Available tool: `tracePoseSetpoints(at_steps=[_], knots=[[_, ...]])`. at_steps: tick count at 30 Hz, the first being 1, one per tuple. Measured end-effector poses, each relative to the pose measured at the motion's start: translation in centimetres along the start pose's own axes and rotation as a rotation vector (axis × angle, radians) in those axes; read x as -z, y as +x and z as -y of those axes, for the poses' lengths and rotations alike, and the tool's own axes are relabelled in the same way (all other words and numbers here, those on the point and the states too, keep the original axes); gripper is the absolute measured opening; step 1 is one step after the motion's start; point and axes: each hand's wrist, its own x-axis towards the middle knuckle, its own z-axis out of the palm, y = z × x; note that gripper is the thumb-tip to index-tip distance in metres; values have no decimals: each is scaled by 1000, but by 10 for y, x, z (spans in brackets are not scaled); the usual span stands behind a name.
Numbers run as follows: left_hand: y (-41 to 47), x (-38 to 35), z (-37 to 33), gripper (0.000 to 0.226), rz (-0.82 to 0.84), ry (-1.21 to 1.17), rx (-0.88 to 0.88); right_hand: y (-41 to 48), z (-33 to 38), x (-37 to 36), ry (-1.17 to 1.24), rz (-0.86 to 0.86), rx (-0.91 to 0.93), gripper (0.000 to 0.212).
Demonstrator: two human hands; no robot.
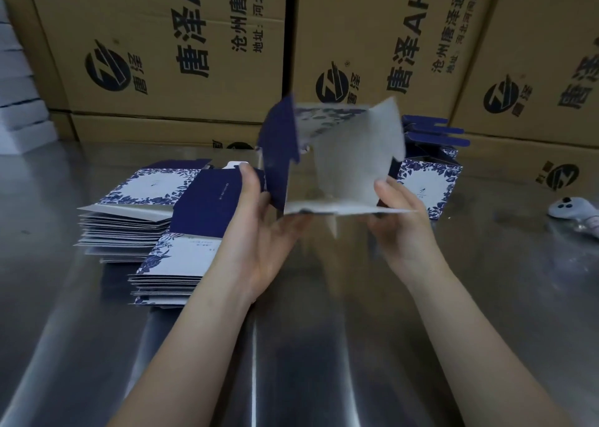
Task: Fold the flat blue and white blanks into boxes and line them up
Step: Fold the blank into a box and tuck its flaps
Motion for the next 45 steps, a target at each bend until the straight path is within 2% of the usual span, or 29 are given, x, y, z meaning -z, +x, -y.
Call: tracePoseSetpoints(at_steps=[3,6,8,9,11,13,15,17,20,24,32,36,41,45], knots=[[-1,0,6,76,113,151,-67,0,0,0,-40,-96,60,40],[-2,1,10,86,59,254,-72,0,0,-2,-63,-187,98,30],[-4,-2,11,88,-14,425,-136,1,1,-1,-48,-212,96,27],[-5,-2,12,83,-63,507,-200,0,1,-1,-40,-214,94,25],[-8,-3,15,58,-117,597,-384,-2,4,-3,-26,-214,93,21],[-10,-3,15,29,-73,641,-542,-4,7,-5,-40,-225,99,18],[-13,-2,15,19,6,730,-629,-5,9,-6,-68,-232,98,16],[-14,-2,15,13,57,826,-639,-5,9,-6,-96,-237,80,15],[-19,-4,15,26,134,906,-628,-5,10,-7,-127,-244,80,18],[-24,-9,16,34,233,964,-637,-7,11,-8,-118,-271,100,11],[-25,-9,21,43,282,1184,-802,-6,11,-8,-111,-277,126,17],[-21,-5,22,52,157,1282,-848,-4,11,-6,-91,-328,115,12],[-17,-5,22,58,2,1174,-717,-3,8,-5,-147,-315,138,17],[-12,-3,22,55,-101,1159,-689,-2,7,-6,-217,-256,143,11]])
